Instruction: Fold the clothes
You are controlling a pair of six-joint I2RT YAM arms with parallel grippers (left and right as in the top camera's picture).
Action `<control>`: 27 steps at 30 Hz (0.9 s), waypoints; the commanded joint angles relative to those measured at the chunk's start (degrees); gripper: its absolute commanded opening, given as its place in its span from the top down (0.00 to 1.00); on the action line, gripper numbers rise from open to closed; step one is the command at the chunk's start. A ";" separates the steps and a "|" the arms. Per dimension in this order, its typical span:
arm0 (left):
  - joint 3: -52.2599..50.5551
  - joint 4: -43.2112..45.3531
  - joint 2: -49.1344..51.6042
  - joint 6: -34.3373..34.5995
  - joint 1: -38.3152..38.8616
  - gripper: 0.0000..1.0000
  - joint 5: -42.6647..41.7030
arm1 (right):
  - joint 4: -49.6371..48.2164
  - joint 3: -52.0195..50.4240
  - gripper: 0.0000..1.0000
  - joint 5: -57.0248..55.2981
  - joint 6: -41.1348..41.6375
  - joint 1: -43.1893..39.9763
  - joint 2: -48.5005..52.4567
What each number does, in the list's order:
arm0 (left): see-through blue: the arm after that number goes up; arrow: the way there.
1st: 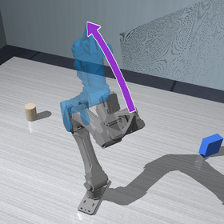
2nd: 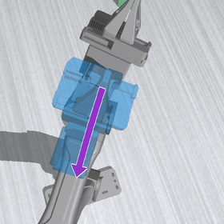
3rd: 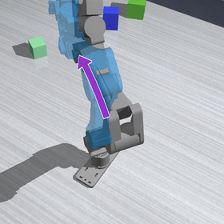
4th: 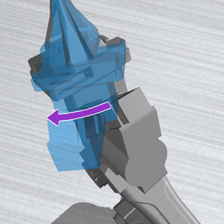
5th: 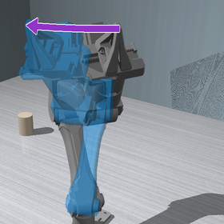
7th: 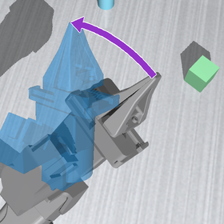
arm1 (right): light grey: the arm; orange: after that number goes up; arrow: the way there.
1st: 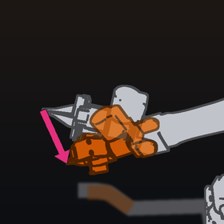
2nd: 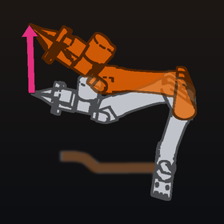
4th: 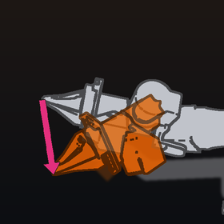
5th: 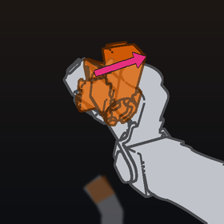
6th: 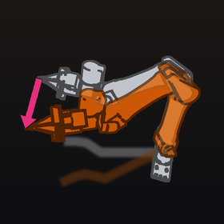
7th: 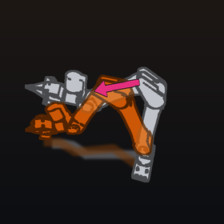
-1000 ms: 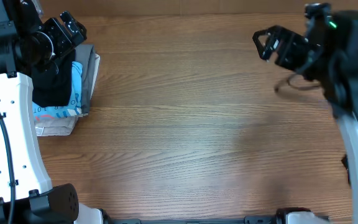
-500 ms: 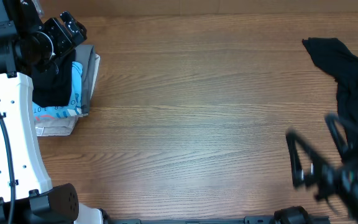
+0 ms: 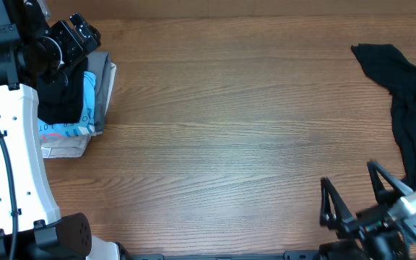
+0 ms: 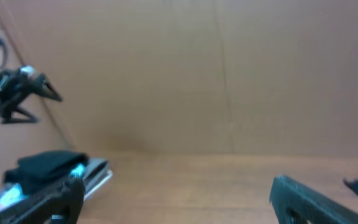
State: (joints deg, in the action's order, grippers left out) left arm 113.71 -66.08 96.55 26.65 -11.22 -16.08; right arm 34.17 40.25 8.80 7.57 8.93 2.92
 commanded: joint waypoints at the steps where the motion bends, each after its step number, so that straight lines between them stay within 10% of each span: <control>1: -0.20 0.07 -0.44 -0.04 0.00 0.00 -0.24 | -7.91 -8.70 0.00 -1.29 -0.57 -1.38 -2.47; 13: -0.20 0.07 -0.44 -0.04 0.00 0.00 -0.24 | -37.22 -31.82 0.00 -1.29 -0.55 -5.03 -2.71; 27: -0.20 0.07 -0.44 -0.04 0.00 0.00 -0.24 | -37.79 -39.80 0.00 -1.27 -0.52 -5.05 -2.71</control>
State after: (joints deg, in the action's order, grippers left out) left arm 113.71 -66.06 96.55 26.65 -11.22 -16.08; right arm -4.49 1.61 8.10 7.27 4.14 0.84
